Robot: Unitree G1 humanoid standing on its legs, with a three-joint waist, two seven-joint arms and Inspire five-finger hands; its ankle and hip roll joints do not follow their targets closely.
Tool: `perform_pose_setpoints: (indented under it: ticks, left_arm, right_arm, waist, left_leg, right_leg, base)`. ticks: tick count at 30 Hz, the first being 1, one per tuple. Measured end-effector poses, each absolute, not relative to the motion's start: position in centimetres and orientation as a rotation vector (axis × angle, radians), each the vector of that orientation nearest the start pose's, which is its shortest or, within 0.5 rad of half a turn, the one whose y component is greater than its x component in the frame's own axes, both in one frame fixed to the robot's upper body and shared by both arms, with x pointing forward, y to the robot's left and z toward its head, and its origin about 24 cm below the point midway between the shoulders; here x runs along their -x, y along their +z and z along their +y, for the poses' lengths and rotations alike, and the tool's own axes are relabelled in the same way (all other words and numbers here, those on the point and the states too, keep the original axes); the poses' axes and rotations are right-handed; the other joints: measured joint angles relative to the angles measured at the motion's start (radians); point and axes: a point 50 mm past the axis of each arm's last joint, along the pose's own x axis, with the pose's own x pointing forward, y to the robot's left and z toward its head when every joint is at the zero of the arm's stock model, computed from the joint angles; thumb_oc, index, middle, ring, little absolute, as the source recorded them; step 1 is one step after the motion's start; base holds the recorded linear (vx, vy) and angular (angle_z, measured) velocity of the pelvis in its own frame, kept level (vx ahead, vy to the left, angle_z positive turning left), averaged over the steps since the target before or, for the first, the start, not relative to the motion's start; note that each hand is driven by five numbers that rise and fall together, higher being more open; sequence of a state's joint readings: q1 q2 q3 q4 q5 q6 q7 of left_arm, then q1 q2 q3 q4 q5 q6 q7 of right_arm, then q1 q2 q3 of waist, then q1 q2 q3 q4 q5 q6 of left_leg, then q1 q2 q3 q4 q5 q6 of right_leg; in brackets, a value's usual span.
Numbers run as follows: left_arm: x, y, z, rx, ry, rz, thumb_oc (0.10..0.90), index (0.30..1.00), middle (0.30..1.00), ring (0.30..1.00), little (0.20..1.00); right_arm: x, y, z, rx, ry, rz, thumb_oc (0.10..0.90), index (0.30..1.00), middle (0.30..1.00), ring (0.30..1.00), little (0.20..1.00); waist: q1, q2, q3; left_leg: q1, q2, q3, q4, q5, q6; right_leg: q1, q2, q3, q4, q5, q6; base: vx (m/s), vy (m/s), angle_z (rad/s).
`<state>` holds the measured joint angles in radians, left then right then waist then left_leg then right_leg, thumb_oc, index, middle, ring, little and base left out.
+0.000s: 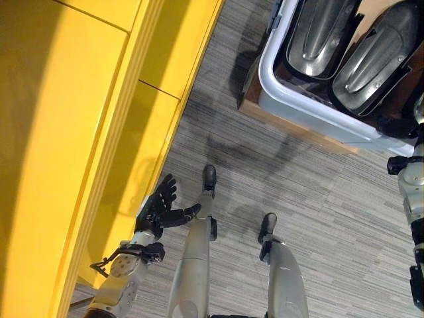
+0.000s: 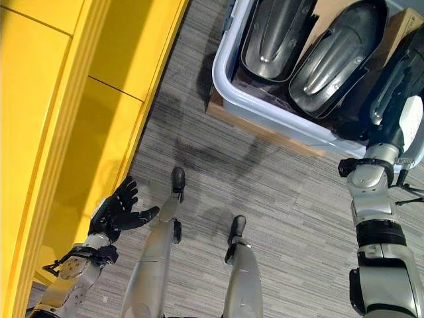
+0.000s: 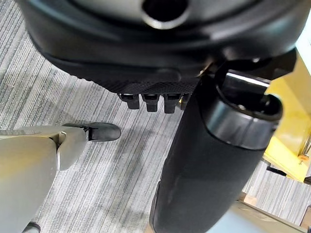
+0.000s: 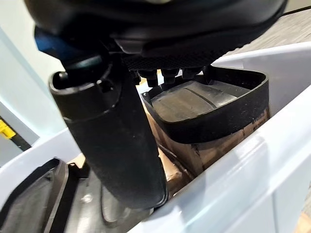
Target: Move parts from the plastic box to the shelf.
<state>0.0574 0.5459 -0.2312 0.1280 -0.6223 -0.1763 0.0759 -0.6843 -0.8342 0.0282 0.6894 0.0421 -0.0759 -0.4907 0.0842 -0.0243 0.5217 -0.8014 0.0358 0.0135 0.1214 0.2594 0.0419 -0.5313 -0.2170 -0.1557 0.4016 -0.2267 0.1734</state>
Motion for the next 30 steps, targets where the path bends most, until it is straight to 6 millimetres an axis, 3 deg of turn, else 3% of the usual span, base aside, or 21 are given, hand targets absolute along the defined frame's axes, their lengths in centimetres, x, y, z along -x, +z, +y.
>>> perform_pose_setpoints:
  ticks: [19, 30]
  left_arm:
    - [-23.6, 3.3, 22.8, 0.047, 0.005, 0.068, 0.9, 1.0, 1.0, 1.0, 1.0]
    - [-23.6, 3.7, 22.6, 0.046, -0.005, 0.054, 0.9, 1.0, 1.0, 1.0, 1.0]
  right_arm:
    - [-33.5, 24.1, -37.2, 0.812, -0.859, -0.237, 0.9, 1.0, 1.0, 1.0, 1.0]
    - [-33.4, 24.1, -37.6, 0.811, -0.874, -0.221, 0.9, 1.0, 1.0, 1.0, 1.0]
  waist:
    - [0.027, 0.012, 0.003]
    - [0.028, 0.014, 0.002]
  left_leg:
    - [-0.124, 0.0, -0.039, 0.004, 0.043, -0.016]
    - [-0.128, 0.002, -0.044, 0.004, 0.054, -0.017]
  right_leg:
    - [-0.204, -0.002, 0.012, 0.223, -0.088, -0.032]
    - [-0.233, 0.0, 0.023, 0.284, -0.112, -0.047]
  base:
    - [0.01, -0.005, 0.05]
    - [0.0, -0.003, 0.01]
